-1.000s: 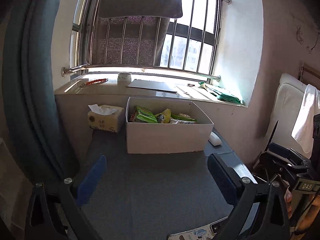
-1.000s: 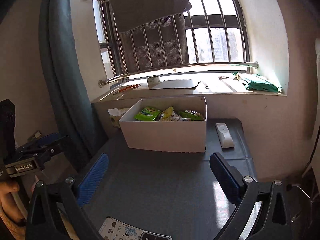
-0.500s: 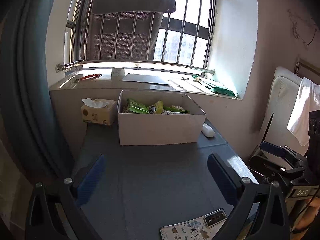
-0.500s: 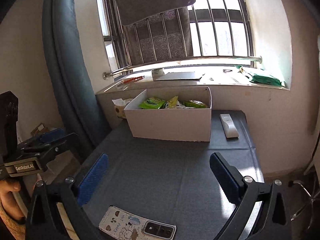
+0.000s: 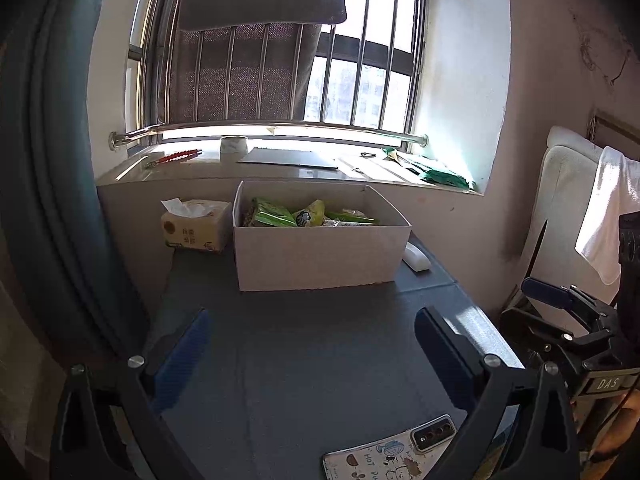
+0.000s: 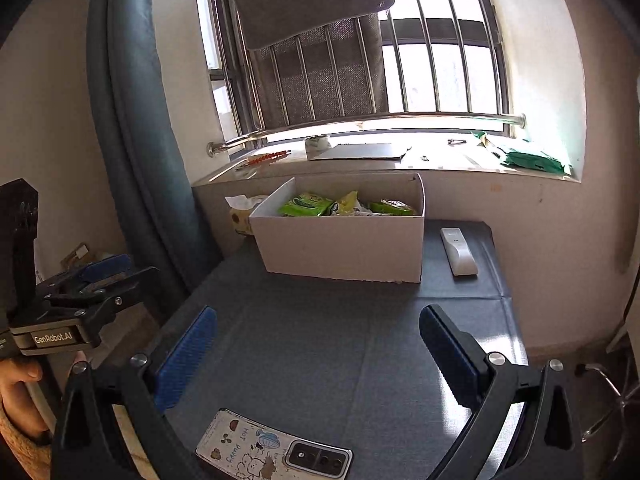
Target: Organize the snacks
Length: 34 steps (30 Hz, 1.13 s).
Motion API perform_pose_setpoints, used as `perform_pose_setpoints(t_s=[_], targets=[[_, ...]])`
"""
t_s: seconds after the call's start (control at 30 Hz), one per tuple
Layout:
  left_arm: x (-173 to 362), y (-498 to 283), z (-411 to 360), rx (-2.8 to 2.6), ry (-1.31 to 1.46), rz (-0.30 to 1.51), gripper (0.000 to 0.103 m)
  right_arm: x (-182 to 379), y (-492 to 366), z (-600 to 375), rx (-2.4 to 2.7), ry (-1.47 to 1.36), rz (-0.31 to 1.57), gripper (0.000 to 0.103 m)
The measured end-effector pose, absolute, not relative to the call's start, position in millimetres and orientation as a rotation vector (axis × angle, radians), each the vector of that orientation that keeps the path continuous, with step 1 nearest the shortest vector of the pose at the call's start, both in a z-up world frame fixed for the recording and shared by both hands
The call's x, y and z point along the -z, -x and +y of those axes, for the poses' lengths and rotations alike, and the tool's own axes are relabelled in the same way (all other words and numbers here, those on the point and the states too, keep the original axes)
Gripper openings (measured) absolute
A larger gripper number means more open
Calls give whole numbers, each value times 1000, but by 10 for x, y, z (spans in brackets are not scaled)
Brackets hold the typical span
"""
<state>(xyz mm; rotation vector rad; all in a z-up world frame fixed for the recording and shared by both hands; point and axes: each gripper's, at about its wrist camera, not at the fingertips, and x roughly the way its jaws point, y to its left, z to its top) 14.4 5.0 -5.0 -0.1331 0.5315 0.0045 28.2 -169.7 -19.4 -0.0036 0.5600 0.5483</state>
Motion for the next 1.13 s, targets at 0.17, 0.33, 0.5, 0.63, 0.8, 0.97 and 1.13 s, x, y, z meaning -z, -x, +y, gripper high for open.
perform_pose_setpoints(t_s=[0.17,0.33,0.5,0.63,0.8,0.97,1.13], targets=[[66,-158,56,-4,136,538,103,202,-271,-1684,-552,7,560,103],[85,-160,50,1,133,541,103,225,-261,-1661,-545,21,564,103],[93,-162,65,0,135,544,103,226,-258,-1661,-546,20,563,103],[102,-154,73,2,138,545,103,223,-254,-1666,-547,20,562,103],[115,-159,65,7,136,550,103,233,-248,-1646,-553,28,566,103],[115,-149,54,8,134,547,103,236,-252,-1639,-554,26,567,103],[99,-144,50,26,144,545,103,255,-243,-1630,-558,31,572,103]])
